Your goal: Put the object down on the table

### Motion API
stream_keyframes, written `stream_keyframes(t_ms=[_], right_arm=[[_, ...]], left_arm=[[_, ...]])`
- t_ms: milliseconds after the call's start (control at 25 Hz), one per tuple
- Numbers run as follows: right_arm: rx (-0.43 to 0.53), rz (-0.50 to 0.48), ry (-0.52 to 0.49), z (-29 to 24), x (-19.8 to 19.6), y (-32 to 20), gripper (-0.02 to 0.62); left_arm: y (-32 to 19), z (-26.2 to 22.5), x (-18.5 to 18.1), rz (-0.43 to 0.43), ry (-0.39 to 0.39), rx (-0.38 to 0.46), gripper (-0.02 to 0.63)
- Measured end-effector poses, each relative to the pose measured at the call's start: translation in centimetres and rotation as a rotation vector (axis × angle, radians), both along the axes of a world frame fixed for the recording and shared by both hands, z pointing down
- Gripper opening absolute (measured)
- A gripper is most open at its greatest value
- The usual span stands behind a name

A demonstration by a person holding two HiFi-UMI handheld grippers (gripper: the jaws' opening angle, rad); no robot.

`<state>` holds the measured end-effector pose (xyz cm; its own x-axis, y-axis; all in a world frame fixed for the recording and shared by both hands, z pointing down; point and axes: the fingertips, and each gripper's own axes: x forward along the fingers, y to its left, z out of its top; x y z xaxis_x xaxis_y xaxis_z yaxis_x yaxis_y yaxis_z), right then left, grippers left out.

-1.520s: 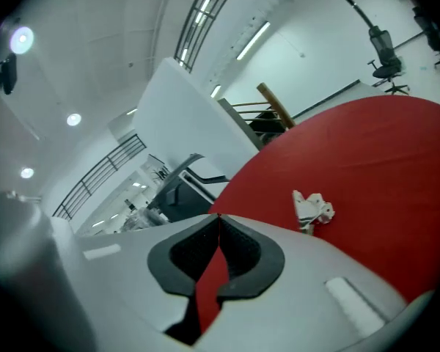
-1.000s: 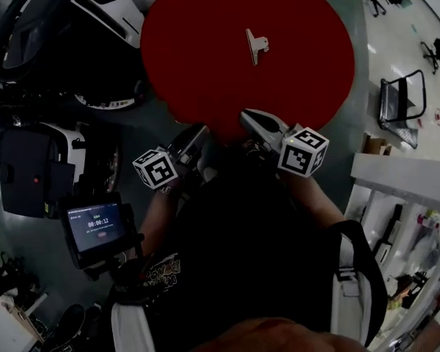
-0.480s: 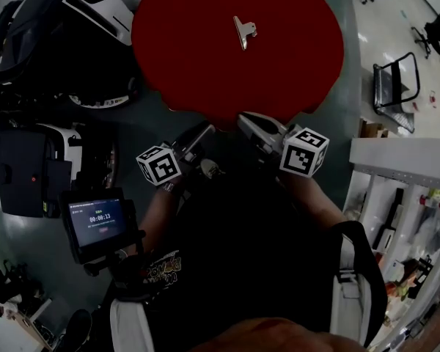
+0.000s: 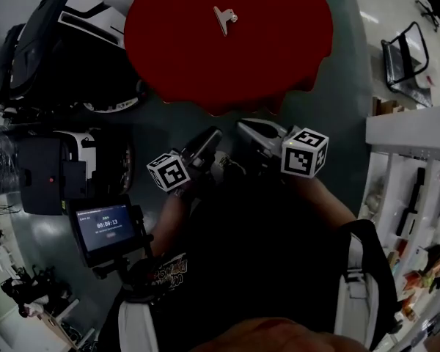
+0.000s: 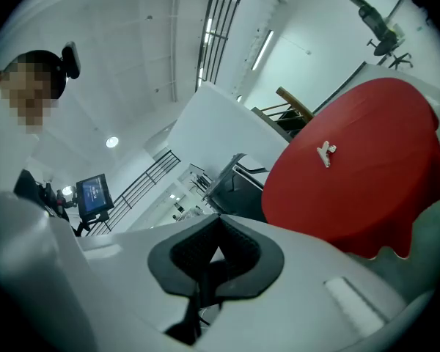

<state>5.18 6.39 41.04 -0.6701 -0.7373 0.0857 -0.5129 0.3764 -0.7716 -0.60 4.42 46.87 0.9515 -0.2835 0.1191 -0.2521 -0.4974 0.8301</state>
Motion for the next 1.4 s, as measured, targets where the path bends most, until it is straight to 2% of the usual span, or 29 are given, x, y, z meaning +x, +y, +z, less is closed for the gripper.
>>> stream_keyframes(t_ms=[120, 280, 480, 680, 840, 920, 1080, 1240, 1400], right_arm=[[-0.004, 0.014, -0.019, 0.9, 3.2, 4.7, 0.003], [-0.014, 0.015, -0.041, 1.1, 3.2, 5.7, 0.003], [0.007, 0.059, -0.021, 0.0, 4.5, 5.1, 0.003], [0.025, 0.037, 0.006, -0.5, 3.5, 5.0, 0.003], [0.046, 0.062, 0.044, -1.4, 4.4, 5.0, 0.003], [0.057, 0.089, 0.057, -1.9, 5.5, 5.2, 0.003], [0.062, 0.111, 0.047, -2.0, 5.4, 5.6, 0.002], [0.068, 0.116, 0.051, -2.1, 5.3, 5.8, 0.002], [0.075, 0.105, 0.052, -2.1, 5.3, 5.9, 0.002]], left_arm=[[4.5, 0.8, 3.5, 0.025, -0.012, -0.014, 0.120], [5.8, 1.2, 4.6, 0.062, -0.010, -0.041, 0.120], [5.2, 0.5, 5.3, 0.076, -0.014, -0.003, 0.118], [5.1, -0.3, 5.1, 0.088, -0.040, 0.032, 0.115], [4.5, -0.7, 6.5, 0.111, -0.012, 0.057, 0.115], [4.5, -1.0, 7.4, 0.116, 0.009, 0.056, 0.115], [4.8, -1.3, 6.7, 0.116, 0.007, 0.037, 0.115], [5.2, -1.5, 7.0, 0.138, 0.013, 0.037, 0.115], [5.3, -1.4, 7.0, 0.125, 0.023, 0.030, 0.115]])
